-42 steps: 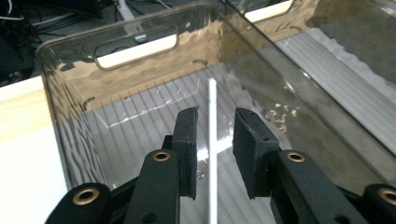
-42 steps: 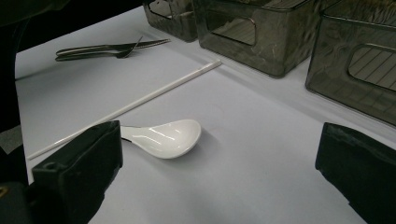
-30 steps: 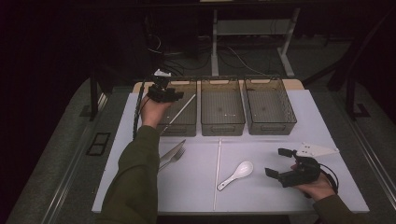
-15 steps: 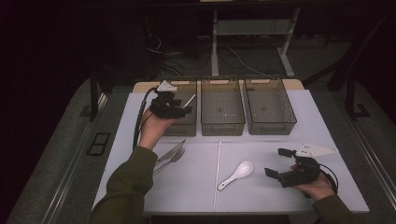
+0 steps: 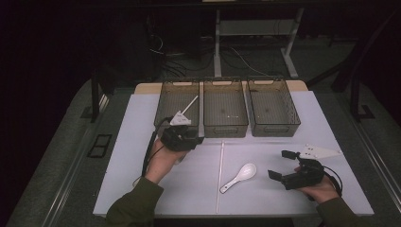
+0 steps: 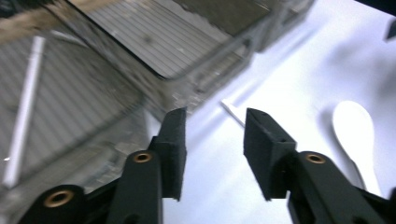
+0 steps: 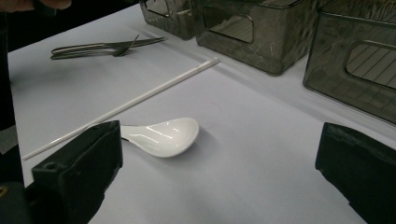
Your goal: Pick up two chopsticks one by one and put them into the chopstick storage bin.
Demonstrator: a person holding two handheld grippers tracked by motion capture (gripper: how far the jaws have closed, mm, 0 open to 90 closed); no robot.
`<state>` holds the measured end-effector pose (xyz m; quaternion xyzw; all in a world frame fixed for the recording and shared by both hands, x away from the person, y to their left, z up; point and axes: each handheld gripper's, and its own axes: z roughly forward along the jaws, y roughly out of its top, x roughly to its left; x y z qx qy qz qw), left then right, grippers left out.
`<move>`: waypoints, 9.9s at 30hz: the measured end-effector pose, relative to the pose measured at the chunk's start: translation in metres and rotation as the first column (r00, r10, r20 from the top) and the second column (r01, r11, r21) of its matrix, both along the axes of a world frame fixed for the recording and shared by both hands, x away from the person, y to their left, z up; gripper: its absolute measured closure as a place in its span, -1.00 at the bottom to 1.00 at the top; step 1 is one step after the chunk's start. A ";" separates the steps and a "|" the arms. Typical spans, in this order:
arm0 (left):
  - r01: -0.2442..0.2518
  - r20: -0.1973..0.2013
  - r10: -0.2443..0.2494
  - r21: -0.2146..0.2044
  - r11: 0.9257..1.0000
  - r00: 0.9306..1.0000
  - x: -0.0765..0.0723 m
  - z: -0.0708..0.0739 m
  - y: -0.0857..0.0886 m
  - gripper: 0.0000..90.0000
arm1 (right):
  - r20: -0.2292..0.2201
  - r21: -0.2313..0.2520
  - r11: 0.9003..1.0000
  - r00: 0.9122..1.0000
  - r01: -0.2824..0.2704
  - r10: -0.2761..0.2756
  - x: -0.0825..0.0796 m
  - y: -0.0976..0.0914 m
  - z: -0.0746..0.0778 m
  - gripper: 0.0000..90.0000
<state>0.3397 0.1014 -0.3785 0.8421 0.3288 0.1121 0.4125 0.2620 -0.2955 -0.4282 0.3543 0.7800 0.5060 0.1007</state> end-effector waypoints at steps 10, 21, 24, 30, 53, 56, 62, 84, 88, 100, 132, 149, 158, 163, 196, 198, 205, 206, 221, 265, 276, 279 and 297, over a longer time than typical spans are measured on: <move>0.108 -0.044 -0.107 0.023 0.994 0.993 -0.036 -0.023 -0.015 0.83 | 0.002 0.001 1.000 1.000 0.001 -0.001 0.000 0.000 0.000 -0.98; 0.254 -0.070 -0.251 0.039 0.966 0.966 -0.076 -0.038 -0.037 0.96 | 0.005 -0.001 1.000 1.000 0.001 -0.001 -0.001 0.000 0.000 -0.98; 0.285 -0.090 -0.281 0.031 0.958 0.955 -0.087 -0.042 -0.042 0.96 | 0.005 -0.001 1.000 1.000 0.001 -0.001 -0.001 0.000 0.000 -0.98; 0.335 -0.134 -0.328 0.040 0.941 0.935 -0.100 -0.050 -0.052 0.96 | 0.005 -0.004 1.000 1.000 0.001 -0.001 -0.001 0.000 0.000 -0.98; 0.356 -0.204 -0.331 0.103 0.929 0.921 -0.106 -0.061 -0.049 0.96 | 0.007 -0.004 1.000 1.000 0.001 -0.001 -0.001 0.000 0.000 -0.98; 0.341 -0.205 -0.315 0.104 0.934 0.927 -0.106 -0.061 -0.046 0.97 | 0.006 -0.005 1.000 1.000 0.001 -0.001 -0.001 0.000 0.000 -0.98; 0.312 -0.195 -0.291 0.087 0.946 0.937 -0.104 -0.056 -0.042 0.91 | 0.007 -0.005 1.000 1.000 0.001 -0.001 -0.001 0.000 0.000 -0.98; -0.061 -0.113 0.073 0.104 0.993 0.991 0.010 -0.053 -0.054 0.28 | 0.007 -0.008 1.000 1.000 -0.002 0.002 0.000 0.000 0.000 -0.98; -0.075 -0.116 0.090 0.129 0.989 0.989 0.016 -0.060 -0.059 0.29 | 0.006 -0.008 1.000 1.000 -0.001 0.001 0.000 0.000 0.000 -0.98; -0.080 -0.091 0.095 0.158 0.984 0.991 0.017 -0.064 -0.060 0.53 | 0.007 -0.008 1.000 1.000 -0.005 0.005 0.000 0.000 0.000 -0.98; 0.054 -0.066 -0.045 0.150 0.987 0.997 0.021 -0.065 -0.086 0.68 | 0.006 -0.003 1.000 1.000 -0.006 0.006 0.001 0.001 0.000 -0.98; 0.171 -0.080 -0.165 0.066 0.983 0.983 0.018 -0.065 -0.106 0.97 | 0.004 -0.005 1.000 1.000 -0.007 0.007 0.001 0.001 0.000 -0.98; 0.162 -0.066 -0.157 0.096 0.982 0.985 0.016 -0.066 -0.113 0.87 | 0.004 0.001 1.000 1.000 -0.007 0.007 0.001 0.000 0.000 -0.98; 0.122 -0.069 -0.116 0.100 0.987 0.991 0.004 -0.057 -0.103 0.69 | 0.005 0.002 1.000 1.000 -0.005 0.005 0.001 0.000 0.000 -0.98; 0.149 -0.068 -0.139 0.179 0.972 0.988 -0.039 -0.063 -0.077 0.73 | 0.005 -0.004 1.000 1.000 -0.008 0.008 0.001 0.001 0.000 -0.98; 0.153 -0.073 -0.142 0.161 0.975 0.987 -0.038 -0.064 -0.081 0.73 | 0.004 -0.004 1.000 1.000 -0.008 0.008 0.001 0.001 0.000 -0.98; 0.202 -0.052 -0.197 0.153 0.967 0.979 -0.029 -0.065 -0.090 0.74 | 0.005 0.002 1.000 1.000 -0.008 0.008 0.001 0.001 0.000 -0.98; 0.199 -0.044 -0.195 0.149 0.969 0.980 -0.027 -0.064 -0.090 0.76 | 0.006 0.002 1.000 1.000 -0.008 0.008 0.001 0.001 0.000 -0.98; 0.117 -0.069 -0.110 0.109 0.987 0.991 -0.033 -0.056 -0.067 0.63 | 0.009 0.003 1.000 1.000 -0.009 0.009 0.001 0.000 0.001 -0.98; 0.020 -0.092 -0.011 0.097 0.995 0.996 -0.024 -0.067 -0.057 0.64 | 0.006 0.001 1.000 1.000 -0.011 0.011 0.001 0.001 0.001 -0.98; 0.095 -0.114 -0.085 0.088 0.992 0.990 -0.026 -0.067 -0.061 0.82 | 0.004 0.001 1.000 1.000 -0.012 0.012 0.001 0.001 0.001 -0.98; 0.132 -0.111 -0.121 0.090 0.987 0.986 -0.031 -0.067 -0.066 0.83 | 0.006 0.002 1.000 1.000 -0.012 0.012 0.001 0.001 0.001 -0.98; 0.094 -0.074 -0.092 0.033 0.995 0.993 -0.043 -0.071 -0.077 0.87 | 0.006 0.007 1.000 1.000 -0.012 0.012 0.000 0.001 0.002 -0.98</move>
